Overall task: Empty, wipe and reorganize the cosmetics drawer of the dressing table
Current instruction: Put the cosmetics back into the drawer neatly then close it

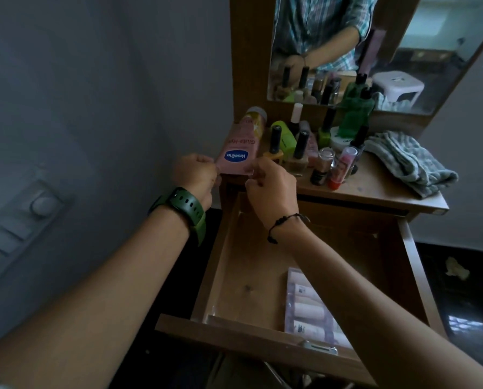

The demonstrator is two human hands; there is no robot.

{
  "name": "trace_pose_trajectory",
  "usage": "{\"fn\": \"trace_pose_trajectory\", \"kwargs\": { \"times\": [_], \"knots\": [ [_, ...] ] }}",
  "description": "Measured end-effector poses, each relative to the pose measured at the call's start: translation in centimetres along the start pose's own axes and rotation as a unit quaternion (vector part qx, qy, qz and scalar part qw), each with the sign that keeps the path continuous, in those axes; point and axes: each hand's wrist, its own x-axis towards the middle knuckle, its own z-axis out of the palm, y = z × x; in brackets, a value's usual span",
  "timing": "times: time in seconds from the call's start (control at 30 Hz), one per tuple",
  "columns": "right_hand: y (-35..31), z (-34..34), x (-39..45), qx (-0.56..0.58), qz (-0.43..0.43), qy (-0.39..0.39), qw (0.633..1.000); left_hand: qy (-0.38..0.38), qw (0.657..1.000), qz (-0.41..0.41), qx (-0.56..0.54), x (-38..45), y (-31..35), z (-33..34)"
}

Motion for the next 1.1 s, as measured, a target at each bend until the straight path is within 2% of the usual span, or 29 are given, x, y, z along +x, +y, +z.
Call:
{"fn": "trace_pose_trajectory", "kwargs": {
  "times": [0.27,0.43,0.57,0.67,0.73,0.83,0.93,1.03,1.1],
  "knots": [
    [-0.8,-0.9,1.0,0.018,-0.105,0.077,0.991,0.013,0.995,0.027,-0.094,-1.8,3.4,-0.7],
    [-2.8,-3.2,-0.3,0.046,-0.205,0.123,0.97,0.018,0.987,0.108,-0.121,-5.9,5.9,-2.8],
    [-4.8,-6.1,-3.2,0.062,-0.263,0.177,0.946,-0.012,0.974,0.168,-0.152,-11.1,5.8,-5.3],
    [-4.6,-7.7,-6.6,0.022,-0.299,0.184,0.936,-0.041,0.974,0.166,-0.15,-14.8,4.2,-6.9],
    [-3.3,-8.1,-9.5,-0.001,-0.308,0.148,0.94,-0.065,0.976,0.136,-0.155,-16.6,2.7,-7.7],
    [-0.6,-7.8,-13.1,0.009,-0.266,0.067,0.962,-0.115,0.985,0.06,-0.117,-17.6,0.3,-8.0],
    [1.9,-7.2,-14.7,0.021,-0.168,0.0,0.985,-0.163,0.986,0.015,0.024,-17.3,-1.8,-7.0],
    [3.5,-6.4,-14.3,0.005,-0.054,-0.069,0.996,-0.156,0.98,-0.026,0.124,-15.9,-3.8,-5.0],
    [4.3,-5.8,-13.1,-0.004,0.0,-0.105,0.994,-0.141,0.972,-0.021,0.186,-14.8,-4.6,-3.6]
  ]
}}
